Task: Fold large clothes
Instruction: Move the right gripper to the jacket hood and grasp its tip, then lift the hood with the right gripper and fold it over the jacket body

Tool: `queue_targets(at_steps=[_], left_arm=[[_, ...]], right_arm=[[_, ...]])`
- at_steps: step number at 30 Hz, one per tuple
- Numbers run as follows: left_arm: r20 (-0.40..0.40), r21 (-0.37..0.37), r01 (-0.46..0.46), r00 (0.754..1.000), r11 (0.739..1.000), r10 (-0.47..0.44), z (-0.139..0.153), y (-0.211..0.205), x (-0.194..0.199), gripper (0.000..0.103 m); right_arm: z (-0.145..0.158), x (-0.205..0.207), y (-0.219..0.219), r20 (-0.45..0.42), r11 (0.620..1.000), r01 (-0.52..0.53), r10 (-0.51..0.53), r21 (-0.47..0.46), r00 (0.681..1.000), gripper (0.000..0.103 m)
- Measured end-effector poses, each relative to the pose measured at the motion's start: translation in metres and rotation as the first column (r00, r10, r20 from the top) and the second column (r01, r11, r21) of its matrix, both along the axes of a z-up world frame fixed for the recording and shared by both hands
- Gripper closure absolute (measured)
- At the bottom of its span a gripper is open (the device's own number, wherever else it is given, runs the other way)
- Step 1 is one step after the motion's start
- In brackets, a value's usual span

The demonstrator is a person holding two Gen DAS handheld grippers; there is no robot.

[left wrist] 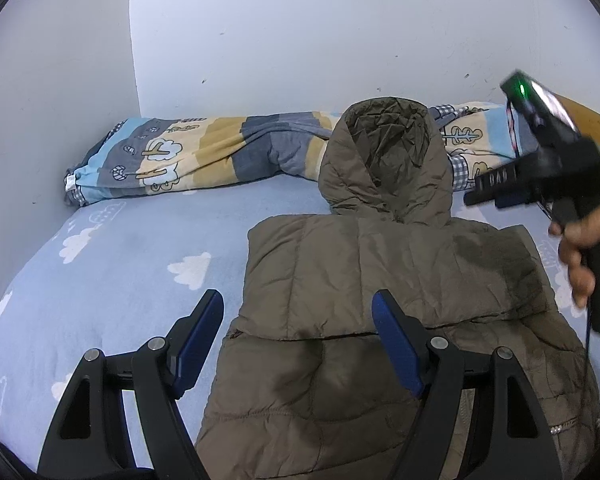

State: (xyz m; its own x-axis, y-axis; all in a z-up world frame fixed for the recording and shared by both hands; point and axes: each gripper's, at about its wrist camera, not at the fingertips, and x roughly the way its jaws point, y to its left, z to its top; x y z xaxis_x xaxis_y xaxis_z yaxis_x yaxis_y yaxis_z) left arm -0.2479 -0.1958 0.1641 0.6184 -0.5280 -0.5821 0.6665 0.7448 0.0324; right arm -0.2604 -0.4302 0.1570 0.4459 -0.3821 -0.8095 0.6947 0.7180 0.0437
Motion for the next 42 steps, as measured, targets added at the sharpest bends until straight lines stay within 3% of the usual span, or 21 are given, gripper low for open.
queue_targets(at_steps=[16, 19, 25, 27, 30, 34, 42], left_arm=[[-0.018, 0.027, 0.007, 1.000, 1.000, -0.007, -0.007, -0.008, 0.002, 0.027], [-0.022, 0.032, 0.008, 1.000, 0.999, -0.007, -0.009, -0.008, 0.002, 0.027], [-0.013, 0.064, 0.025, 1.000, 0.998, -0.024, -0.016, -0.009, 0.004, 0.027], [-0.018, 0.077, 0.028, 0.999, 0.997, -0.026, -0.020, -0.010, 0.005, 0.027], [-0.044, 0.081, 0.037, 0.998, 0.996, -0.033, -0.026, -0.009, 0.008, 0.027], [-0.044, 0.092, 0.039, 0.998, 0.995, -0.035, -0.031, -0.008, 0.009, 0.027], [-0.093, 0.100, 0.015, 0.996, 0.995, -0.005, -0.042, -0.002, 0.024, 0.027]], right_arm=[[0.047, 0.027, -0.003, -0.047, 0.979, 0.015, -0.025, -0.205, 0.999, 0.050], [0.079, 0.042, -0.004, -0.033, 0.969, -0.004, -0.005, -0.249, 0.999, 0.050], [0.163, 0.060, -0.032, 0.078, 0.958, 0.018, 0.004, -0.285, 0.997, 0.048], [0.172, 0.066, -0.047, 0.091, 0.958, 0.038, -0.012, -0.284, 0.996, 0.044], [0.159, 0.074, -0.079, 0.094, 0.972, 0.060, -0.039, -0.227, 0.995, 0.044], [0.113, 0.086, -0.126, 0.102, 0.986, 0.106, -0.093, -0.128, 0.990, 0.044], [0.048, 0.114, -0.188, 0.114, 0.982, 0.175, -0.167, -0.066, 0.979, 0.044]])
